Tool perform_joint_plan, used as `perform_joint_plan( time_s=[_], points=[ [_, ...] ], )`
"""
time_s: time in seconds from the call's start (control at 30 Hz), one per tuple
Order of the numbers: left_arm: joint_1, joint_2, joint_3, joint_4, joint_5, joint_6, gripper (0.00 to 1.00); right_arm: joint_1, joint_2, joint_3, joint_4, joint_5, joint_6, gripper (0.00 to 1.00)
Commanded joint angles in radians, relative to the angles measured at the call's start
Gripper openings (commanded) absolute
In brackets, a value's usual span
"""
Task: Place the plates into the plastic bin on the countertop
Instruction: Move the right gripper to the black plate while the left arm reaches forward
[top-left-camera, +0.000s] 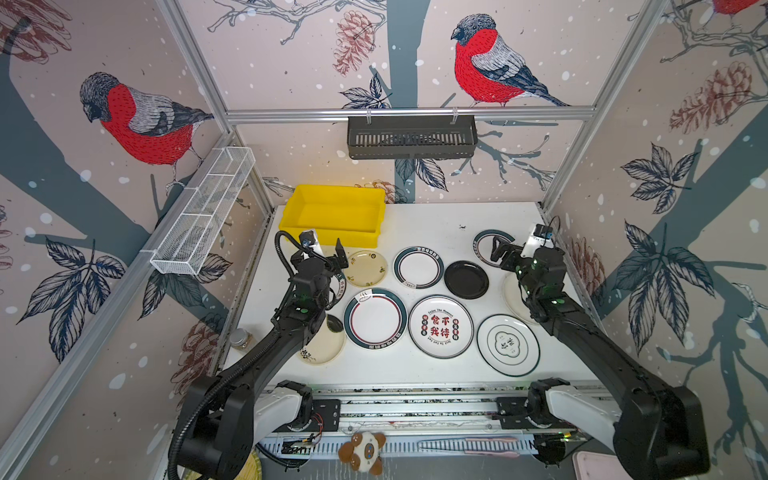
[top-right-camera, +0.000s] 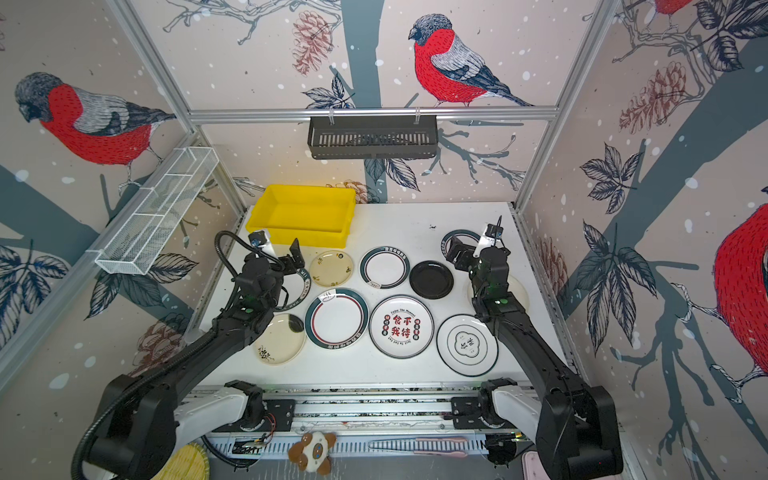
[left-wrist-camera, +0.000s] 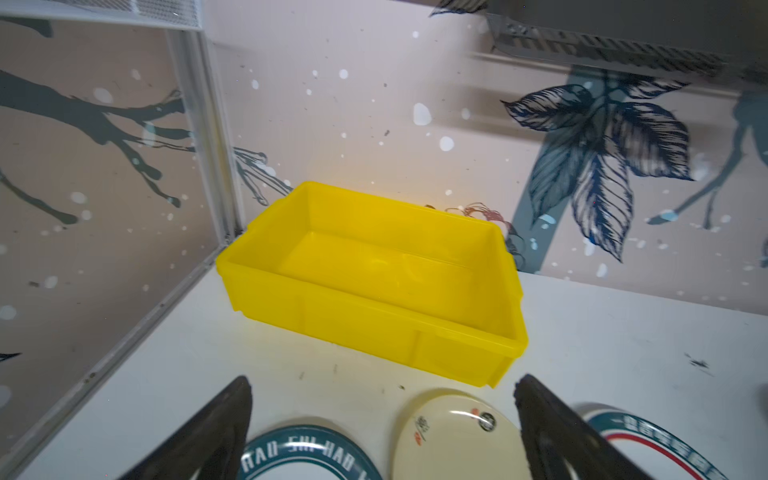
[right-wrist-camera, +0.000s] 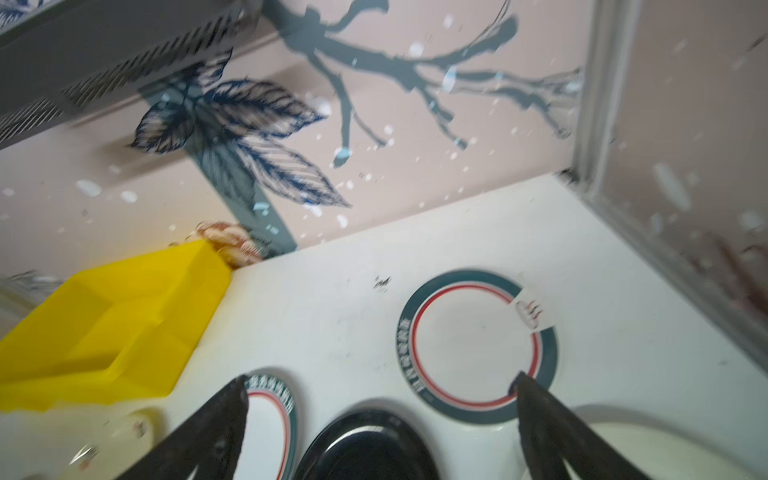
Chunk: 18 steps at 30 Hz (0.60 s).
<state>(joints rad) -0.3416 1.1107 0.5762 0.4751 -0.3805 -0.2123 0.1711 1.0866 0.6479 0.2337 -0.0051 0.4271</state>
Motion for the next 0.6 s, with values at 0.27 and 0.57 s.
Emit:
perform_joint_plan(
  time_s=[0.27, 0.57],
  points=[
    [-0.209, 0.065, 0.110, -0.209, 0.046, -0.136, 0.98, -0.014, 0.051, -0.060, -0.276, -0.399, 0.226, 0.91],
    [-0.232, 0.200, 0.211, -0.161, 0.171, -0.135, 0.98, -0.061, 0.111, -0.140, -0.185, -0.504, 0.279, 0.84]
  ],
)
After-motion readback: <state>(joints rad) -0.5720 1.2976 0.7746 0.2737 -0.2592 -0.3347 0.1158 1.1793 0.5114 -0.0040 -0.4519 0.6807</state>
